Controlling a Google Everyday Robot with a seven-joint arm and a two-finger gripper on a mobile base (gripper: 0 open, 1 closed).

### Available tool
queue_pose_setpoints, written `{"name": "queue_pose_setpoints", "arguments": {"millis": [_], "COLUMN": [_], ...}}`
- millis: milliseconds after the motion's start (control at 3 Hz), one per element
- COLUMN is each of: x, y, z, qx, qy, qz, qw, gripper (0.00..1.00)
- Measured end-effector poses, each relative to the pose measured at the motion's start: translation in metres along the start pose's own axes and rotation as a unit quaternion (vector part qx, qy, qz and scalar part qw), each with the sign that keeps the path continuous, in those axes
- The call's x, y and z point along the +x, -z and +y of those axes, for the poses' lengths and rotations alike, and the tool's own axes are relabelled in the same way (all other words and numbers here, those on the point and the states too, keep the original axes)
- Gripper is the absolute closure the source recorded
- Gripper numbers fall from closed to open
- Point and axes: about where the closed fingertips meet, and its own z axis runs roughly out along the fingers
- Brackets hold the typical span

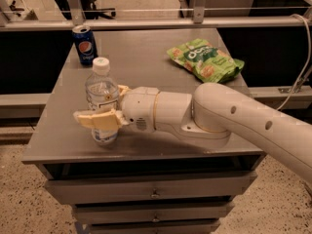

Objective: Move blue plastic bottle near green rice chip bag

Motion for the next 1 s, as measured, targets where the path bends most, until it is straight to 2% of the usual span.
{"name": "queue_pose_setpoints", "arguments": {"millis": [333, 667, 1000], "x": [-0.012, -0.012, -0.016], "y": [0.044, 0.055, 0.063], "z": [-0.036, -0.046, -0.049], "qx": [0.045, 0.056, 0.069], "qy": [-0.024, -0.031, -0.023], "qz": [-0.005, -0.005, -0.004], "qw": [0.9987, 0.9979, 0.9974], "gripper": [1.0, 1.0, 1.0]}}
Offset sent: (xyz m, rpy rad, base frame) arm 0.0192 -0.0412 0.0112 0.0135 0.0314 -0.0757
